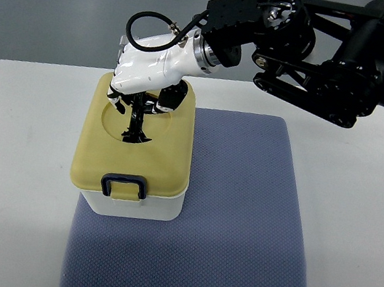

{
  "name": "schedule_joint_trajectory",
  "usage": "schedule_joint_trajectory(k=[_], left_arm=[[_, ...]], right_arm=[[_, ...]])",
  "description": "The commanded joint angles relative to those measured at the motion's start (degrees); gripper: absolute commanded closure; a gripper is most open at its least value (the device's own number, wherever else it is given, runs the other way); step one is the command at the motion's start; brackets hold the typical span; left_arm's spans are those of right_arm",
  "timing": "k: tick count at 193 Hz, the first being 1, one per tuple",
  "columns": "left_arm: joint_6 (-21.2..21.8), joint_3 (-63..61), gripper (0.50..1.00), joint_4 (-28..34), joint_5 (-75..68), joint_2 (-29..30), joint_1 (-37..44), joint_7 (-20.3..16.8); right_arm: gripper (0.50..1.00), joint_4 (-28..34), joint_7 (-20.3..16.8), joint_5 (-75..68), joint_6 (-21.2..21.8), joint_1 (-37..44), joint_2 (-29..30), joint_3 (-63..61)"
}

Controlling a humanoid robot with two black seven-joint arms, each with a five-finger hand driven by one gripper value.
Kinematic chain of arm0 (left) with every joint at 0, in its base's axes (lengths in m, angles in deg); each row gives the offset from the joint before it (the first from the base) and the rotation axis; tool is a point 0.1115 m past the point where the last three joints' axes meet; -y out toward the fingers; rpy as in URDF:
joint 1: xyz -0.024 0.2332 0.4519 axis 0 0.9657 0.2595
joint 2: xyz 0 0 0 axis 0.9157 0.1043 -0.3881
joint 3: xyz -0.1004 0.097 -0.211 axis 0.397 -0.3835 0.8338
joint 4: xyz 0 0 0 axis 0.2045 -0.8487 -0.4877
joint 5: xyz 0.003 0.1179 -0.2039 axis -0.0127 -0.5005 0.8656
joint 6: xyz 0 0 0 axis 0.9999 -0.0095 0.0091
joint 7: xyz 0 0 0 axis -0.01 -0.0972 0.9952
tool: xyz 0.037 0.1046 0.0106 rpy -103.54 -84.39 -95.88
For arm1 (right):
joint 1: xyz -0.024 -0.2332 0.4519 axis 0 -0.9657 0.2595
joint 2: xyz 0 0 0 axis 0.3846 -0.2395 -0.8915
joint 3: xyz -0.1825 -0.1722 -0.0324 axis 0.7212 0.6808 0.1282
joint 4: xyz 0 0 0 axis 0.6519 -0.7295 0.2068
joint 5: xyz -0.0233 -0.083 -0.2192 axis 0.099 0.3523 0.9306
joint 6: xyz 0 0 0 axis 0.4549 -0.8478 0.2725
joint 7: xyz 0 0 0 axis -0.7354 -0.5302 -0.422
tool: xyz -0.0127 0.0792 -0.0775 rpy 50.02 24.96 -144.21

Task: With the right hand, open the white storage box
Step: 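Tighten the right hand's grip on the black handle, then lift the yellow lid off the white box with the right hand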

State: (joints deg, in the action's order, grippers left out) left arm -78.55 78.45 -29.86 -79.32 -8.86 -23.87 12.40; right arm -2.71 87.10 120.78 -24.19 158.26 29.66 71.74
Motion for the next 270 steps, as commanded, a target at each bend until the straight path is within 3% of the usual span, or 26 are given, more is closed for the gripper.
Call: schedule_joint_trajectory(k=[1,128,153,270], left_arm=[[0.00,0.00,0.500,0.00,0.01,0.00,0.00,0.00],[0.00,0.00,0.500,0.00,0.01,0.00,0.00,0.00],[0.00,0.00,0.500,0.00,0.01,0.00,0.00,0.00],[0.00,0.00,0.500,0.00,0.01,0.00,0.00,0.00]], right_arm=[[0.895,0.00,-0.01,0.00,0.00,0.00,0.00,0.00],[0.918,0.00,-0.18,0.00,0.00,-0.18,1.14,0.00],[1.000,-0.18,-0.27,0.09,0.00,-0.09,1.06,0.08],[1.000,-0.09,1.31,0.88,-1.67,0.26,0.62,-0.71]])
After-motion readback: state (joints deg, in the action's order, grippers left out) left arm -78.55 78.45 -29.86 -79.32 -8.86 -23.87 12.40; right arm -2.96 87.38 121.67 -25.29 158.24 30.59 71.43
